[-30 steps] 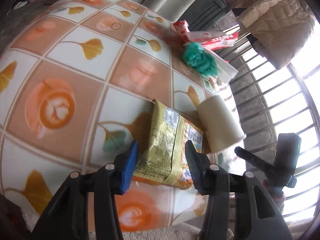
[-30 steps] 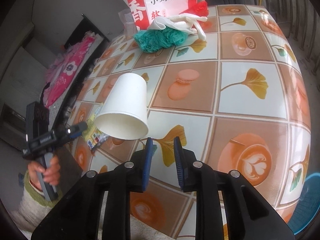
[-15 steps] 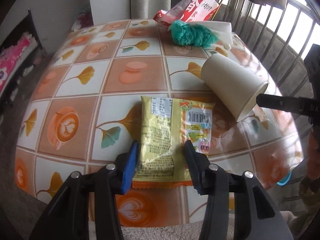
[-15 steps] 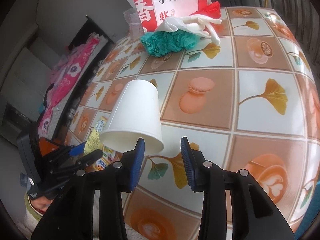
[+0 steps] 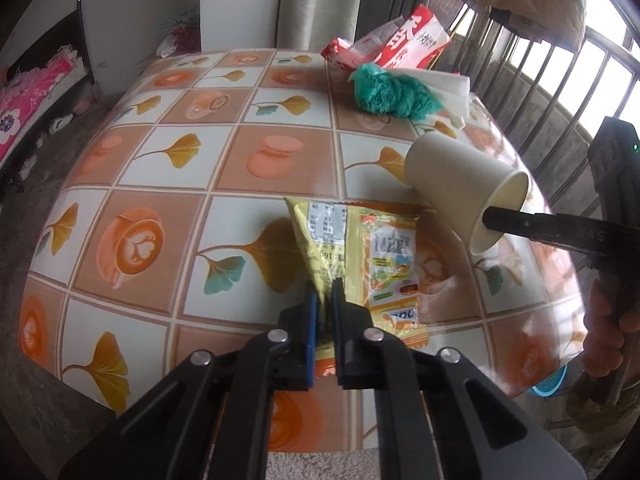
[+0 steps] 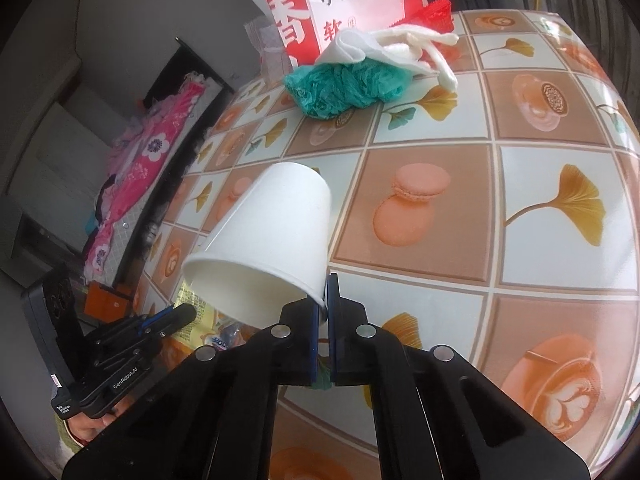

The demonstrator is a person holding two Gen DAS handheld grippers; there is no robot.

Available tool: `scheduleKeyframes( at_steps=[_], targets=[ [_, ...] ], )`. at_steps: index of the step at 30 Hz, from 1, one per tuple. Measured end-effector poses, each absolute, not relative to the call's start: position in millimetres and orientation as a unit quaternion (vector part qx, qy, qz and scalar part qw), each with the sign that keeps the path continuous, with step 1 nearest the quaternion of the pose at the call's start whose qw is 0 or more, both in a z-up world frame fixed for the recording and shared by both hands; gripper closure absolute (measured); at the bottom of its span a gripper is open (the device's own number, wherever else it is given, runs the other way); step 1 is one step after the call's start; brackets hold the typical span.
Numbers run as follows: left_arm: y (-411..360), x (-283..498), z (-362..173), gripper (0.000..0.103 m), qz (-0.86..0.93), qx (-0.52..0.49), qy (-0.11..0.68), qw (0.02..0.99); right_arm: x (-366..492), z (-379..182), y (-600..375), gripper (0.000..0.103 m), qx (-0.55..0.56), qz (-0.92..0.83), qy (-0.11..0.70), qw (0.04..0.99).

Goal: Collect trash
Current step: 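Carry packet and cup to the blue wastebasket and open both tools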

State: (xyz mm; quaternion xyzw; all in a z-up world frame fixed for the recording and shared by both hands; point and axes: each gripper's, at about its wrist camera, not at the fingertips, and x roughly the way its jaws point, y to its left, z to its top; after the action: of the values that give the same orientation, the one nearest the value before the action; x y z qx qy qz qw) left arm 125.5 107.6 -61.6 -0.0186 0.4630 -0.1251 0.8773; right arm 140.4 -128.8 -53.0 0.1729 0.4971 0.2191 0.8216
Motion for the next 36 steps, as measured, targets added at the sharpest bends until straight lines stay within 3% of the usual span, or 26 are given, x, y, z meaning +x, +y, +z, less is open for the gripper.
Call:
scheduleKeyframes(
  at_steps=[22,31,36],
  targets=[
    [58,95,24,0.101,-0.199,-0.009,0.355,0.913,89,18,-215,0.101,0.183,0.188,0.422,0.868],
    [-77,85,42,0.101,-0.340,0.059,0.342,0.874,19,30,-330,0.101,0.198,0.088,0.423,0.880],
    [-180,66,28,0.100,-0.435,0.110,0.360,0.818,-25,6,-411,0.101,0.198,-0.024,0.478,0.855]
  ],
)
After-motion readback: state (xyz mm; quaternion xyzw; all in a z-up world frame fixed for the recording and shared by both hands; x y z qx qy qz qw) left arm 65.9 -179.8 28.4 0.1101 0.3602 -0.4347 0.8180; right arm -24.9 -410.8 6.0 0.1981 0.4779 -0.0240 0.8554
